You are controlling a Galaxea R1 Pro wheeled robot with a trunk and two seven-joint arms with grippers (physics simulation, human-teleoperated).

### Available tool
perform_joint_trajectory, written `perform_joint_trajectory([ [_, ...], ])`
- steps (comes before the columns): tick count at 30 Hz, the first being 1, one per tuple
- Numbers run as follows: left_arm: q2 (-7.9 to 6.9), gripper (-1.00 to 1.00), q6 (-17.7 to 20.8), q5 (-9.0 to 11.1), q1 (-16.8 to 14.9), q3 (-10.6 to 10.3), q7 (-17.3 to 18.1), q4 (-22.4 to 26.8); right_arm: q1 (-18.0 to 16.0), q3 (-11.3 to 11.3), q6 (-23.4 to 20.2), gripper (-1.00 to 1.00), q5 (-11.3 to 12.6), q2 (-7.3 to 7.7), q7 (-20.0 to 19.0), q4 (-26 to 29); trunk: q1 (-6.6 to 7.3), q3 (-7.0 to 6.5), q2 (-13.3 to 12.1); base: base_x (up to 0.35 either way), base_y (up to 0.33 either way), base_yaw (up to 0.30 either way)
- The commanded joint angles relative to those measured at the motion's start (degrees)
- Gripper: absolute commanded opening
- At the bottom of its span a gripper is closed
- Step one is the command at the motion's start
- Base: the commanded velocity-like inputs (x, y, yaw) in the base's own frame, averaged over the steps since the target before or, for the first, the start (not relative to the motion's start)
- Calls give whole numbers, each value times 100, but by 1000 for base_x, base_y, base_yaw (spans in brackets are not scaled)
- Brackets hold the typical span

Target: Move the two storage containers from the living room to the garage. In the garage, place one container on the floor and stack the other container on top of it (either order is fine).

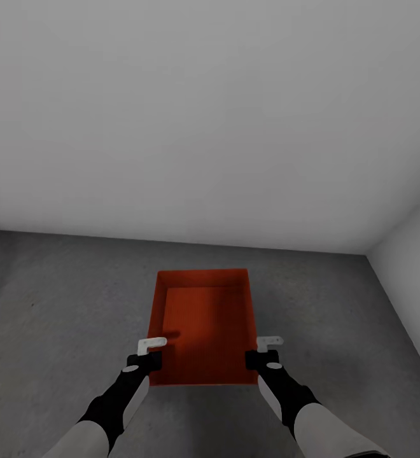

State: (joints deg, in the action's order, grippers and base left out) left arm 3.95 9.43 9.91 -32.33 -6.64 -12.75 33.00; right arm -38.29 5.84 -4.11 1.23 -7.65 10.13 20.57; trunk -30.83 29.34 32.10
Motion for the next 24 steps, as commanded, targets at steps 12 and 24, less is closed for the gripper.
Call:
perform_joint_trajectory([
  [12,42,-100,15,10,-2,5,-61,75,4,-136,-46,-100,12,-1,68,-1,-2,7,7,216,0,0],
  [24,36,-100,15,11,-2,5,-61,75,5,-136,-44,-100,9,-8,68,-1,-2,7,7,74,0,0],
])
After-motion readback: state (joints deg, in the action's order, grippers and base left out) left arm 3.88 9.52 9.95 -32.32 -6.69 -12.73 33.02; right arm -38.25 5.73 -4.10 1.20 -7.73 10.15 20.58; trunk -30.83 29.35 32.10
